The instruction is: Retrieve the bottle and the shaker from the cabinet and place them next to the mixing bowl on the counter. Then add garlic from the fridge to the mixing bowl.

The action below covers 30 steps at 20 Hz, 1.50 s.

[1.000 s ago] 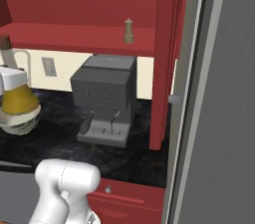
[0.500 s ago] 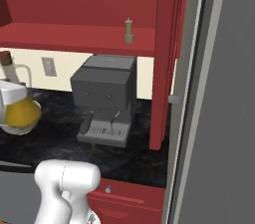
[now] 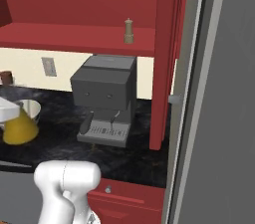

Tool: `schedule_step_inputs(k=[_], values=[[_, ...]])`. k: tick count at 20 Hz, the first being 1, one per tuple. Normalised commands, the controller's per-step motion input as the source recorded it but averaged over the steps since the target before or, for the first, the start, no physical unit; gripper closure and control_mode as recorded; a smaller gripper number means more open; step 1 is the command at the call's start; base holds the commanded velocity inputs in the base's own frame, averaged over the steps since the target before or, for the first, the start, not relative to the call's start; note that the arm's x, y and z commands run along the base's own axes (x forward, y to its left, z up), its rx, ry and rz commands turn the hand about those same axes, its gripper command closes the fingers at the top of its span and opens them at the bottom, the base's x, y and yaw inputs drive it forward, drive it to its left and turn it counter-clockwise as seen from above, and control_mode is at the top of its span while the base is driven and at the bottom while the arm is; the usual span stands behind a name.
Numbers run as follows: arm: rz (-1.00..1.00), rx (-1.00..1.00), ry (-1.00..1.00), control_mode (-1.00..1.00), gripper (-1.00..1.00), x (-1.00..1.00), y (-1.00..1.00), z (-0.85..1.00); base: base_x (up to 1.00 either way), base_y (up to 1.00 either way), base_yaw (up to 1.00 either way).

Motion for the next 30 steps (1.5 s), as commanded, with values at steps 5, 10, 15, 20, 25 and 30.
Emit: schedule_step_inputs(k=[5,10,15,20,25,30], values=[[-0.04,0.0,0.0,-1.0,1.0,0.0,-0.39,-0.62,0.0,0.0,0.0],[-0.02,-0.01,-0.03,-1.0,1.0,0.02,-0.19,-0.68,0.0,0.0,0.0],[0.0,-0.04,-0.06,-1.0,1.0,0.26,-0.21,-0.43,0.0,0.0,0.0],[0.0,0.0,-0.05,-1.0,1.0,0.48,-0.15,-0.14,0.0,0.0,0.0],[0.0,0.0,-0.11,-1.0,1.0,0.49,0.0,-0.12,0.0,0.0,0.0],[0.0,0.0,-0.03,-1.0,1.0,0.55,0.0,-0.2,0.0,0.0,0.0]])
